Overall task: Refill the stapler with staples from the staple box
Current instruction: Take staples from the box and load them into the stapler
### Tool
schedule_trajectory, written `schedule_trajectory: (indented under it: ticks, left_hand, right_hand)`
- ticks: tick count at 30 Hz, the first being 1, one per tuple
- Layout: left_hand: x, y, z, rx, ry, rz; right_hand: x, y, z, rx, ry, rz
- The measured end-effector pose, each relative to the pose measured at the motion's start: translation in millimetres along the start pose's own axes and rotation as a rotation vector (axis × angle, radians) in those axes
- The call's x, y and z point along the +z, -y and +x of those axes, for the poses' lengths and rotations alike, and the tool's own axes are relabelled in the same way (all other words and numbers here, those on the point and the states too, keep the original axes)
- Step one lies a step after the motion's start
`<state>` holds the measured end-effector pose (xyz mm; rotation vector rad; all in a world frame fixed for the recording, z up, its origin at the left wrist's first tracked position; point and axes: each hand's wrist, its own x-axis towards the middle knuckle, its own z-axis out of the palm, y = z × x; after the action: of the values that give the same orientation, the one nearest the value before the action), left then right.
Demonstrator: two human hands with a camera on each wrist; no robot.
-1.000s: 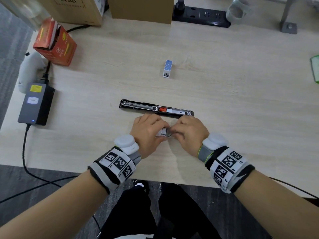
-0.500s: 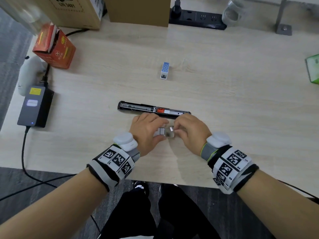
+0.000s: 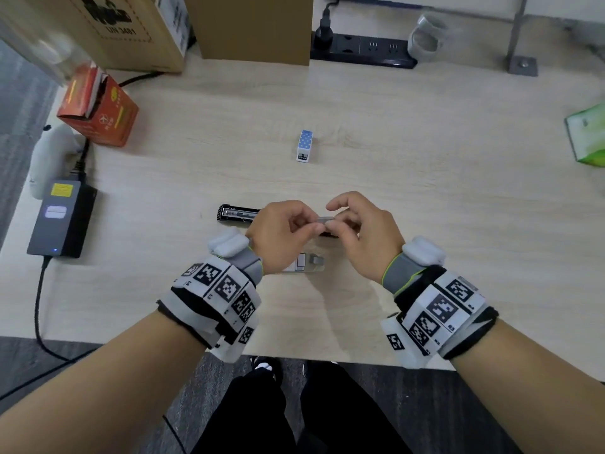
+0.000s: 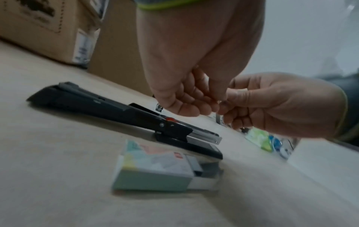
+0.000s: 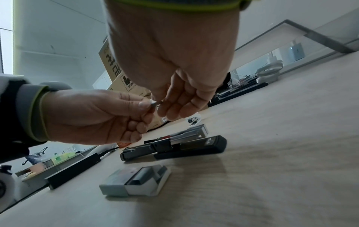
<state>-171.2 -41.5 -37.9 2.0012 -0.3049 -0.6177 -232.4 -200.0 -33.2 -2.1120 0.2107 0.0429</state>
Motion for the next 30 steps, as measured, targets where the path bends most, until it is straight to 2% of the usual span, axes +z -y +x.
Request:
schedule_trajectory:
  ticks: [3,6,9,12,15,17,20,30]
  left_hand:
    - [-1.1,-5.3,2.9,-0.151,0.022,-0.162]
    - [-0.7,-11.1,4.5,-0.187,0.09,-0.158]
    - [-2.5,-10.1,7.7,-0.151,0.011,-0.116]
    - [-13.5,-2.3,12.2,-0.042,-0.156,0.162]
    - [-19.8,9.6,15.2,0.054,-0.117,0.494]
    - [-17.7,17.3,17.3,0.102,-0.058,0.595]
    - [-15.0,24.3,20.6,0.093,-0.007,0.597]
    - [-13.2,28.1,23.6,0.062,0.016,0.551]
  right_hand:
    - [-1.3,-2.8,2.4,-0.02,-0.027,-0.001]
    - [-1.5,-4.7,6.6,-0.047,-0.045,-0.059]
    - [-3.2,-8.7,11.3,-0.059,-0.076,-0.161]
    - [-8.9,-19.0,15.7,0.005,-0.09,-0.322]
    - [-6.6,-22.9,15.4,0.037,0.003,-0.434]
    - [-0.8,-20.6,15.0,0.04,0.044,-0.455]
    - [6.3,-18.0,17.1,0.047,0.051,-0.487]
    - [17.2,-18.6,20.0,0.084,0.065,-0.462]
